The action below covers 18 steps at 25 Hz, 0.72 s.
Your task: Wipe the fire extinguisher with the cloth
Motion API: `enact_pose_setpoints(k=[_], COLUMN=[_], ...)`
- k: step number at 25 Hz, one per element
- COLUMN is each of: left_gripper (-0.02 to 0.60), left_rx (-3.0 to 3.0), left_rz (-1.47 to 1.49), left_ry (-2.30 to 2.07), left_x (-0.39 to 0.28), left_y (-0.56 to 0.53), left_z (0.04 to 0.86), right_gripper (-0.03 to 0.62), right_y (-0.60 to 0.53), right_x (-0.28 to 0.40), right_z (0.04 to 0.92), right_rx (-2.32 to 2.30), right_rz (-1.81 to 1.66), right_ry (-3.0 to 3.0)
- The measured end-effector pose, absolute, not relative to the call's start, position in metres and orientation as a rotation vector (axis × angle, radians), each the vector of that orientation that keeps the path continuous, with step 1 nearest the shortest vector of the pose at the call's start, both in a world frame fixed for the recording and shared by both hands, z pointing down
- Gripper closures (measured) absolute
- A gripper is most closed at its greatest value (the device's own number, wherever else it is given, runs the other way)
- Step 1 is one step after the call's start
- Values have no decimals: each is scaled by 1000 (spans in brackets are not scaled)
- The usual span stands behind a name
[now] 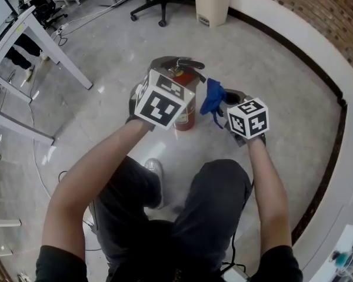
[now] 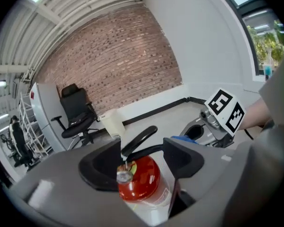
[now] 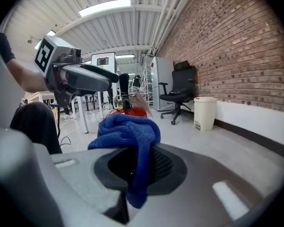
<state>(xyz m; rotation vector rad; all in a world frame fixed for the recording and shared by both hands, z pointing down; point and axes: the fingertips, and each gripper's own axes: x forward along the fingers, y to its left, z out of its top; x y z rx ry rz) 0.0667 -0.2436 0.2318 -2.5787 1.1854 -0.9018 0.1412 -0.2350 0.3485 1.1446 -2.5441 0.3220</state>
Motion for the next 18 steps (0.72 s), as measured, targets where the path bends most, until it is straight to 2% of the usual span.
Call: enact_pose_setpoints(k=[6, 8, 11, 18], left_gripper=[297, 353, 494, 514], left_rx=[-2473, -2449, -2413, -2308], left_rz=[-915, -939, -946, -974], left_ry=[1070, 1052, 1101, 1068], left_x=[115, 124, 127, 121], left_y=[-257, -259, -267, -261], left_z=[223, 228, 232, 227], right_gripper=[546, 546, 546, 546], right_y=[-219, -213, -205, -200], right_x=[166, 171, 181, 184], right_z=[340, 339, 338, 340], right_rx=[1189, 1196, 1204, 1201], right_rz=[316, 323, 325, 333], right_ry=[-2534, -2530, -2526, -2520])
